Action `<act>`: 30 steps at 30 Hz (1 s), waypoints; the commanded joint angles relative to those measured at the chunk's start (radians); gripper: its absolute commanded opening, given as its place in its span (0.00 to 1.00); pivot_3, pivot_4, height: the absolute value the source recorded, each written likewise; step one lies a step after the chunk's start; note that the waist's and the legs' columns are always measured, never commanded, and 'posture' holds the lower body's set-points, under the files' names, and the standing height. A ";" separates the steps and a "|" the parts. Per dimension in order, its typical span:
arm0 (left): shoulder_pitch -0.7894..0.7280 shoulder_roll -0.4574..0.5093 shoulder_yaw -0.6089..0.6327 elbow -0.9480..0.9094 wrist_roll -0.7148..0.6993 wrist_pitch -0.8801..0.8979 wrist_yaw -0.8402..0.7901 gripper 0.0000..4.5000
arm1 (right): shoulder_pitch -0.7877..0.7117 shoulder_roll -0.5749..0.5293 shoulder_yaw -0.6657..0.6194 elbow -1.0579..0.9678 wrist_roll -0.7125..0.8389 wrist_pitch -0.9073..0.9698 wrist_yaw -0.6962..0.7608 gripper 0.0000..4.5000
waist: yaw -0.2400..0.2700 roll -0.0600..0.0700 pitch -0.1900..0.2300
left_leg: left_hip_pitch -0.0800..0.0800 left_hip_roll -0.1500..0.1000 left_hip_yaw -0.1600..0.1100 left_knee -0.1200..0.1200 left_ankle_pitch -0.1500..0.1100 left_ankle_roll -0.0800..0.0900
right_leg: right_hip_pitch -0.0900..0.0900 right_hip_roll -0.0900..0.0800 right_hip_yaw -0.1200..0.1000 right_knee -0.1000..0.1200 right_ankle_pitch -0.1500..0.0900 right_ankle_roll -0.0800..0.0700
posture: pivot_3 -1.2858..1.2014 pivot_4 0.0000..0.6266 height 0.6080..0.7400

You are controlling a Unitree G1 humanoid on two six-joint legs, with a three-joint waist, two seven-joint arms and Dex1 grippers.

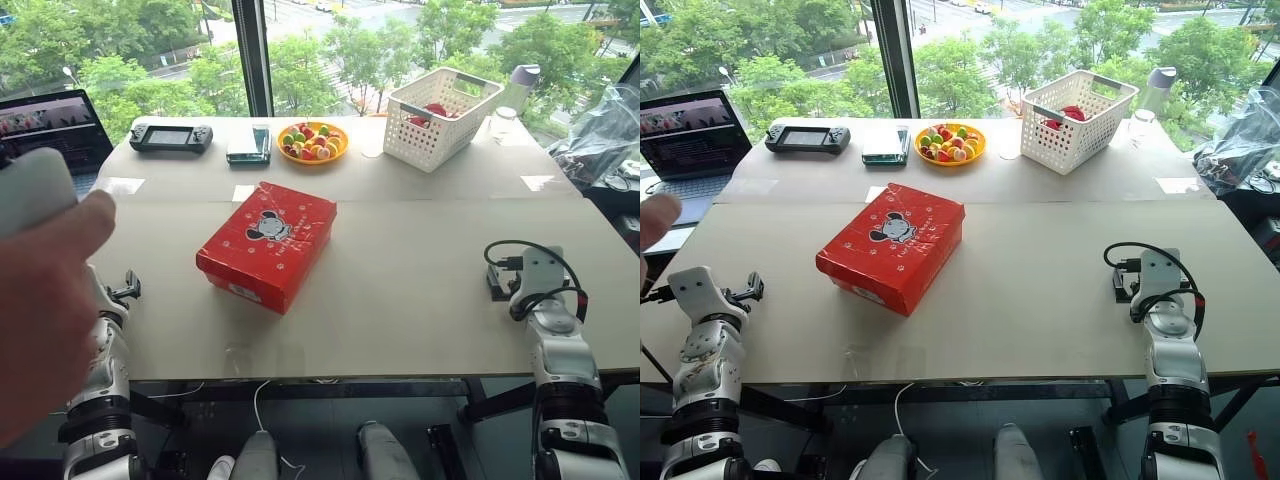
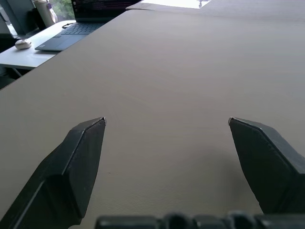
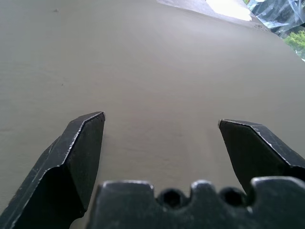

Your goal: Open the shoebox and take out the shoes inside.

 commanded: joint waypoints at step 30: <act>-0.254 0.332 -0.405 0.331 0.189 -0.276 -0.816 0.00 | -0.093 -0.036 0.411 -0.436 0.213 0.281 0.641 0.01 | -0.008 -0.003 0.002 | -0.003 0.002 0.000 0.000 0.000 0.000 | -0.005 0.002 -0.001 0.001 -0.002 -0.006 | 0.52 0.24 0.73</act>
